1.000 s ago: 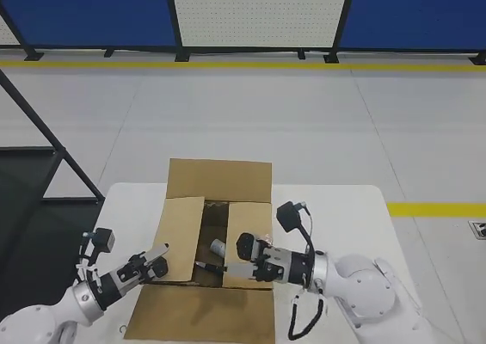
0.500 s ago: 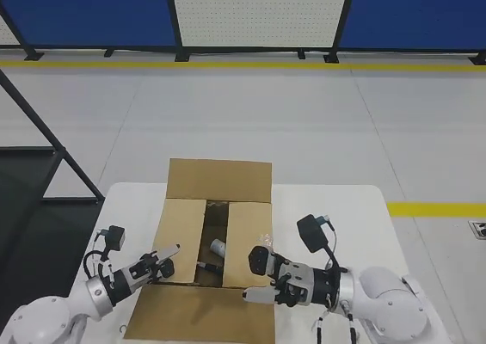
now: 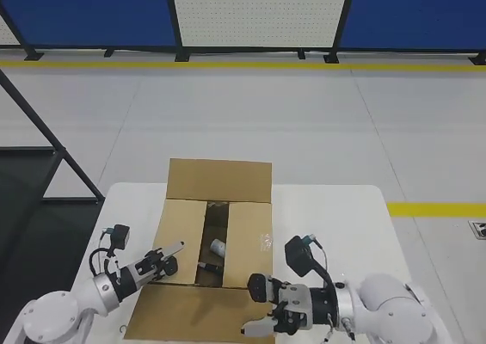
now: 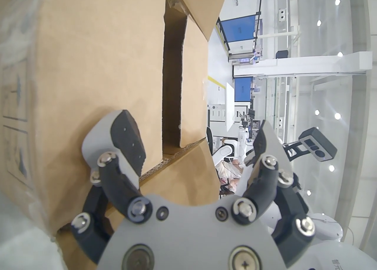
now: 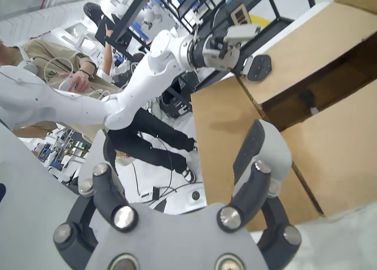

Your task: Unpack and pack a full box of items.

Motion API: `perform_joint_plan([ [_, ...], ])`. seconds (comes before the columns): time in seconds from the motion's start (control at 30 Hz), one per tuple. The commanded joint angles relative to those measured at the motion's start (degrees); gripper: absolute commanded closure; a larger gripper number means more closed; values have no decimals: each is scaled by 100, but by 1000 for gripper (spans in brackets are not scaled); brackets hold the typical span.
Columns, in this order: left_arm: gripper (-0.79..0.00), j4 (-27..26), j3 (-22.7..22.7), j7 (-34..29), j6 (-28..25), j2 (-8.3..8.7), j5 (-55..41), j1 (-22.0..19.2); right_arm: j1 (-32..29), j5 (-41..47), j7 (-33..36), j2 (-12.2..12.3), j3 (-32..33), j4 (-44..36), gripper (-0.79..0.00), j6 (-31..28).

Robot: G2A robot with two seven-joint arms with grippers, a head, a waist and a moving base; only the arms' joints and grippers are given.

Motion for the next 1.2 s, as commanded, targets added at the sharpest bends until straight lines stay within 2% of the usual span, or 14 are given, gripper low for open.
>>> perform_joint_plan([
  [0.0,-785,32,26,3,1,1,-5,-25,-118,46,283,52,118,-84,-785,29],
  [0.17,-785,119,72,19,10,5,-4,-83,-453,-81,720,184,470,-222,-785,189],
  [0.33,-785,179,112,5,12,11,-2,-132,-749,-261,807,286,752,-245,-785,281],
  [0.67,-785,-26,-220,31,-166,47,-298,-30,-909,-580,930,417,739,82,-785,445],
  [0.93,-785,-181,-595,141,-311,79,-563,116,-795,-408,1097,467,338,196,-785,295],
  [1.17,-785,-208,-1343,378,-532,117,-963,454,-354,-190,1142,449,-304,337,-785,103],
])
